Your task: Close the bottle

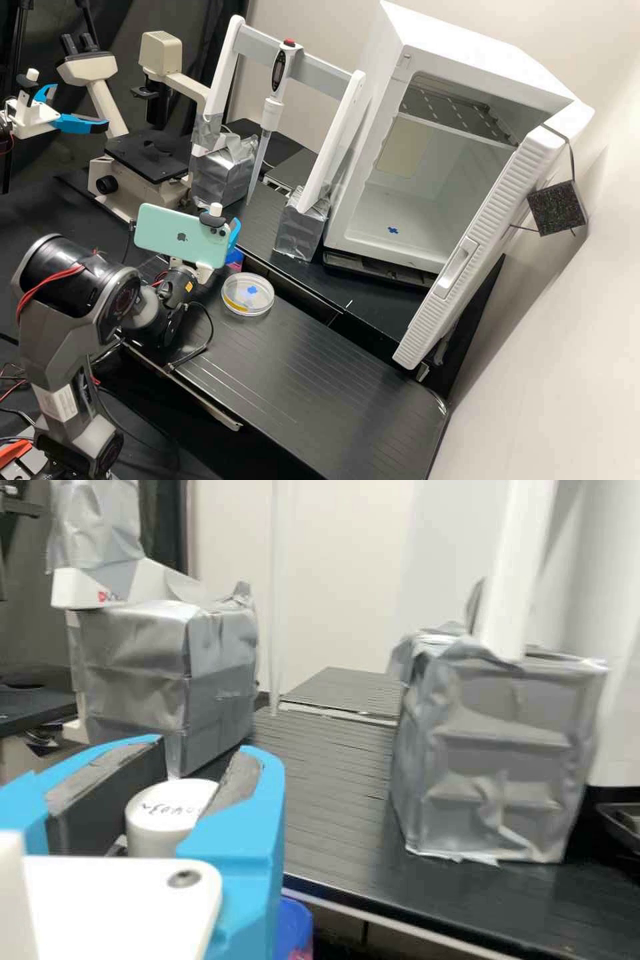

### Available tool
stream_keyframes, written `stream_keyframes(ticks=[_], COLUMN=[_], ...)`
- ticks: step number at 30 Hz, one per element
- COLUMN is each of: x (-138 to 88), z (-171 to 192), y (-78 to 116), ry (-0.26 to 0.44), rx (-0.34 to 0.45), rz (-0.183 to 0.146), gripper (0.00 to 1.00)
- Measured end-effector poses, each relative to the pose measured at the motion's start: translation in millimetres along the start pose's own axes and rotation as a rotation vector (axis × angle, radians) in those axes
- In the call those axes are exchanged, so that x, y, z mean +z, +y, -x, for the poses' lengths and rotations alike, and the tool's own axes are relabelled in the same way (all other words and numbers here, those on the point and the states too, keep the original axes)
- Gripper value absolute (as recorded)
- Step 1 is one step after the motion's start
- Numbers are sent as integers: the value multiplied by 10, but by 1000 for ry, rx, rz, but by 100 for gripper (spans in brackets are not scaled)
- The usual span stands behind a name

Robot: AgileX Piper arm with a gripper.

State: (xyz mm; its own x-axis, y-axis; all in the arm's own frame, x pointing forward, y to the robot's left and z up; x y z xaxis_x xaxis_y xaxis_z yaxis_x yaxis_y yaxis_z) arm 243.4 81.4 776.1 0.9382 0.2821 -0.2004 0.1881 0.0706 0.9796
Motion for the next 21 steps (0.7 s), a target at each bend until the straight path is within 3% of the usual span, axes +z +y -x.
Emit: stream_keyframes(ticks=[21], x=[46], z=[29], y=[3], ry=[-26], rx=[0], rz=[-3], gripper=[0])
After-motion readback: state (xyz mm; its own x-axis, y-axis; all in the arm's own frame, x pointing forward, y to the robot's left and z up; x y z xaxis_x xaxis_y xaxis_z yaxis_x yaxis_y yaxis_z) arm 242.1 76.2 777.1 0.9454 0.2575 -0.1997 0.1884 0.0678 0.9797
